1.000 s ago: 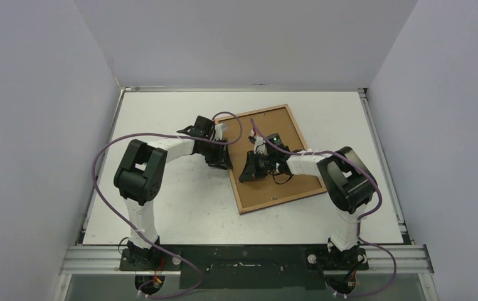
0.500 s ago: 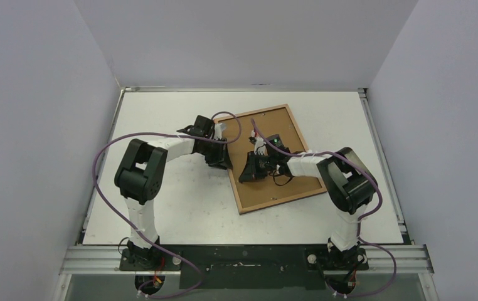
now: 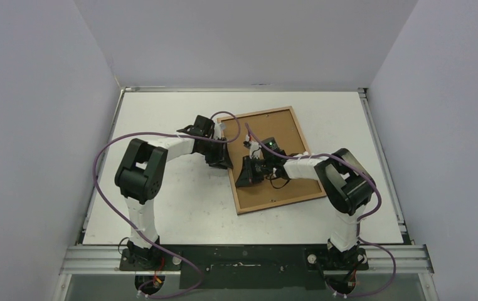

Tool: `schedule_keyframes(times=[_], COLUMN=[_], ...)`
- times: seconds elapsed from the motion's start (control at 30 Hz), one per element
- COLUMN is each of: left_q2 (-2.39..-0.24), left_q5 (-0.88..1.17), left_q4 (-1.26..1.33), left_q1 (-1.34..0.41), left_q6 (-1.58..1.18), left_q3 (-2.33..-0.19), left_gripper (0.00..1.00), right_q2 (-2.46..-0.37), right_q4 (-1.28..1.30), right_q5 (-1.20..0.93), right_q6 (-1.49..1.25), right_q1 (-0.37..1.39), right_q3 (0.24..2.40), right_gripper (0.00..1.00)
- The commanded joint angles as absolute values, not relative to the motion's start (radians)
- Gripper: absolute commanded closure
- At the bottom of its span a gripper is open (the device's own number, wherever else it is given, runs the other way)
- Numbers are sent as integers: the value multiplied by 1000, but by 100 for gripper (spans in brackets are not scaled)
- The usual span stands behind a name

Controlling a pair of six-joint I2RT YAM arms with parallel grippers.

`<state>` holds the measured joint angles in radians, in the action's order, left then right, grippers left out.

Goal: Put the photo into the frame
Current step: Install the photo frame at the center of the board.

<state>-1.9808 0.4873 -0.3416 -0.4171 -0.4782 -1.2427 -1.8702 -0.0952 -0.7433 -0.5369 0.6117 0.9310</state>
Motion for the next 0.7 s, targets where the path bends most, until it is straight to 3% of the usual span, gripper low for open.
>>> schedule_keyframes(times=[0.0,0.47,0.67], left_q2=[-2016,-1962,-1912], left_q5=[512,536,550], left_q4=[-208,-278,-331], left_q1=[-439,-425,-420], left_q6=[-490,-441,-407], left_q3=[-1288,-1317,-1336], left_gripper=[71,70,53], right_q2=[-1897,-1752,-1706], right_q4=[-46,-42,-160], right_q5=[-766,-711,-612], right_q6=[-533,-503,-544], right_q1=[670,593,593], right_q3=[896,848,742], right_gripper=[95,95,95])
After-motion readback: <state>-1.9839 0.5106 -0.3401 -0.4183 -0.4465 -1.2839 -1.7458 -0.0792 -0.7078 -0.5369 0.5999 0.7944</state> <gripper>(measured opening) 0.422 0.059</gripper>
